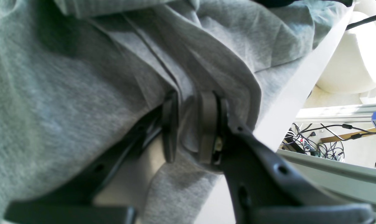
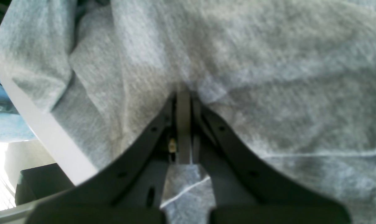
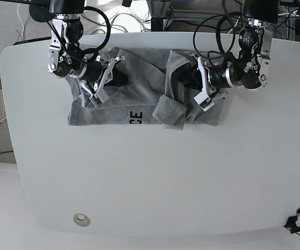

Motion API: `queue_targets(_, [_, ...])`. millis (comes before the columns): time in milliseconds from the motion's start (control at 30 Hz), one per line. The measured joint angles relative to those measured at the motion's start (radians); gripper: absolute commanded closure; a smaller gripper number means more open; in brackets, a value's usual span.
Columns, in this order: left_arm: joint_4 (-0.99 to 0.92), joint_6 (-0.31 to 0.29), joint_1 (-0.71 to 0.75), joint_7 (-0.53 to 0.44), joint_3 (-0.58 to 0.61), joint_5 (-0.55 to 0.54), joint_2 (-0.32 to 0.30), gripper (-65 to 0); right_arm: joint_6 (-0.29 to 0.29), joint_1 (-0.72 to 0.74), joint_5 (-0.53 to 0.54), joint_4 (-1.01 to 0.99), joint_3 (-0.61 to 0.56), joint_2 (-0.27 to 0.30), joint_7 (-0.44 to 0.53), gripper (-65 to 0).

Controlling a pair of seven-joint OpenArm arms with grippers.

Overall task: Fold the T-shirt properly
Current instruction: 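Press and smooth the folded side with the left gripper, then move the right gripper to the shirt's other side edge and grasp it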

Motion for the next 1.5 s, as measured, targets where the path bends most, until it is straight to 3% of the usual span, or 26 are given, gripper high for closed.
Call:
queue_targets(133, [0.0, 0.0, -0.006, 0.0, 0.002, 0.003, 0.0, -9.0, 0.0, 0.0, 0.0, 0.0, 0.0, 0.0, 0.0, 0.0])
queue_targets(267, [-0.002, 0.001, -0.031, 0.005, 0.104, 0.005, 0.002, -9.0, 0.0, 0.001, -0.001, 0.0, 0.0, 0.0, 0.0, 0.0])
queue_targets(467, [-0.001, 0.0, -0.137, -0.003, 0.288, -0.004, 0.07, -9.0, 0.0, -0.001, 0.0, 0.0, 0.0, 0.0, -0.003, 0.0])
queue_targets(700, [0.005, -0.001, -0.221, -0.004, 0.348, -0.008, 0.132, -9.0, 0.0, -0.004, -0.002, 0.0, 0.0, -0.002, 0.004, 0.0])
queue_targets(867, [0.112, -0.004, -0.219, 0.01, 0.322, -0.005, 0.067, -9.0, 0.0, -0.004, -0.001, 0.0, 0.0, -0.002, 0.005, 0.0])
queue_targets(1100, [0.145, -0.004, -0.131, 0.003, 0.121, 0.018, -0.04, -9.0, 0.0, -0.003, 0.0, 0.0, 0.0, -0.002, 0.004, 0.0])
queue_targets(1200, [0.125, 0.0, -0.077, -0.005, 0.045, 0.089, -0.087, -9.0, 0.0, -0.001, -0.002, 0.002, 0.0, -0.002, 0.003, 0.0])
queue_targets(1500, [0.117, -0.003, 0.024, 0.0, -0.085, 0.142, -0.103, -9.1, -0.008, 0.011, -0.048, 0.076, 0.0, -0.003, -0.058, 0.0])
